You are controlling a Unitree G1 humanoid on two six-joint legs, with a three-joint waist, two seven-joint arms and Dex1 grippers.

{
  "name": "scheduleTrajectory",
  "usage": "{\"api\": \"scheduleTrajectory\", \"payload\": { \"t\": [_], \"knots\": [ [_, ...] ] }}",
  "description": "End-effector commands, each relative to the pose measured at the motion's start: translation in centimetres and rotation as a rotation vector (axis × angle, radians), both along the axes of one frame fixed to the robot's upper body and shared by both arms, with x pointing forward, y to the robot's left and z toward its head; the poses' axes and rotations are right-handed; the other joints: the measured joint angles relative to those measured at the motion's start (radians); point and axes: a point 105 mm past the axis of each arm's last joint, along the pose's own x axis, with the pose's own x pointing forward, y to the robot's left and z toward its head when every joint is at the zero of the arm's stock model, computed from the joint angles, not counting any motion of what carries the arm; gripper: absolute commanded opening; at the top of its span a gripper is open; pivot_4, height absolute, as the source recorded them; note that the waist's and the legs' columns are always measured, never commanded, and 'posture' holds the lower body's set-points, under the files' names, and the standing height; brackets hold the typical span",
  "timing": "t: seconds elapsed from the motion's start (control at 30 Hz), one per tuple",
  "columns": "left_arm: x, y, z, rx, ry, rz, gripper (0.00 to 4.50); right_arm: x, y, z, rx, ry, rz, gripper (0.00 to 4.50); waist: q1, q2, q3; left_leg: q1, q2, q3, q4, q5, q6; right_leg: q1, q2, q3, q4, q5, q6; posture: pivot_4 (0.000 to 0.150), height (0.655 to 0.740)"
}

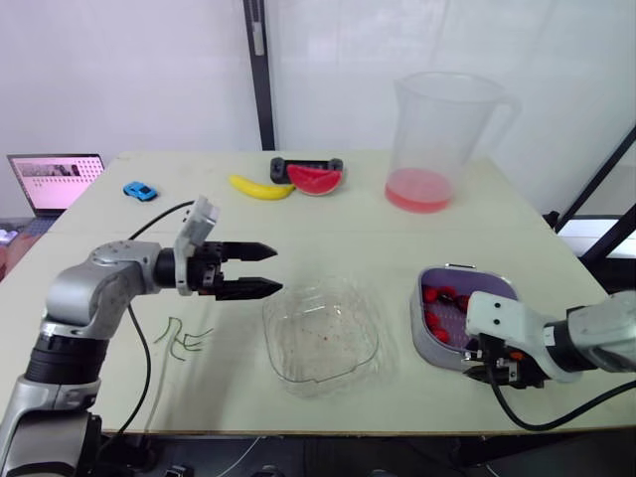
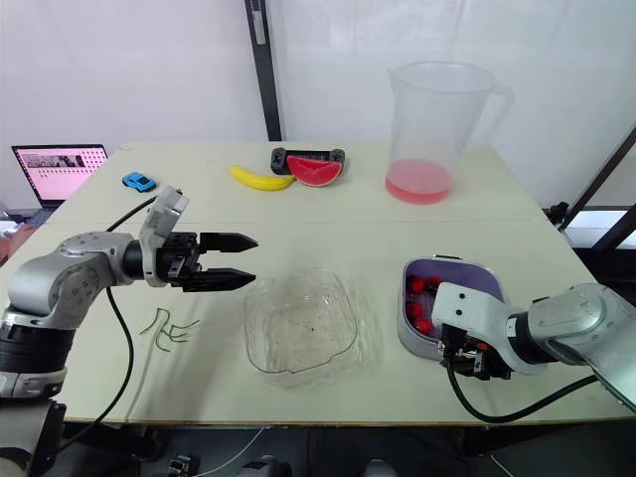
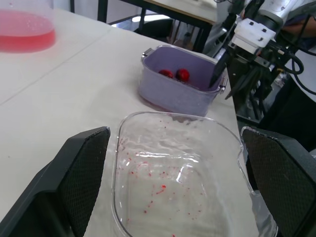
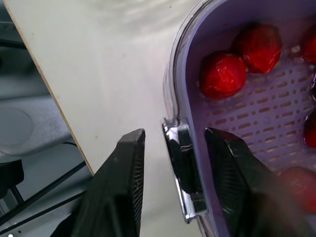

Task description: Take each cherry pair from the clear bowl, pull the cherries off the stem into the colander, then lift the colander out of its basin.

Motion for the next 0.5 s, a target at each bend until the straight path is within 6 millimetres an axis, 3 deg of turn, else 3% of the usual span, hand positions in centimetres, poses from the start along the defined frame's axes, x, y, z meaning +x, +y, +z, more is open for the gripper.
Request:
{"api": "scheduleTrajectory", "payload": {
  "t": [0.03, 0.27, 0.4, 0.5],
  "knots": [
    [-0.5, -0.4, 0.8, 0.025, -0.025, -0.032, 4.5, 0.2, -0.2, 0.8, -0.017, -0.035, 0.013, 2.29, 0.0, 0.0, 0.0, 0.0, 0.0, 0.0, 0.0, 0.0, 0.0, 0.0, 0.0, 0.0, 0.0, 0.0, 0.0, 0.15, 0.74],
    [-0.3, -0.7, 1.7, 0.018, -0.05, -0.039, 4.5, 0.0, -0.6, 0.6, -0.018, -0.01, 0.022, 2.29, 0.0, 0.0, 0.0, 0.0, -0.001, 0.0, 0.0, 0.0, 0.0, 0.0, 0.0, 0.0, 0.0, 0.0, 0.0, 0.15, 0.74],
    [-0.5, -0.7, 1.8, 0.015, -0.038, -0.047, 4.5, 0.2, -0.6, 0.7, -0.013, -0.02, 0.026, 0.61, 0.0, 0.0, 0.0, 0.0, -0.001, 0.0, 0.0, 0.0, 0.0, 0.0, 0.0, 0.0, 0.0, 0.0, 0.0, 0.15, 0.74],
    [-0.6, -0.7, 1.8, 0.016, -0.035, -0.047, 4.5, 0.3, -0.5, 0.8, -0.001, -0.026, 0.025, 0.61, 0.001, 0.0, 0.0, 0.0, -0.001, 0.0, 0.0, 0.0, 0.0, 0.0, 0.0, 0.0, 0.0, 0.0, 0.0, 0.15, 0.74]
  ]
}}
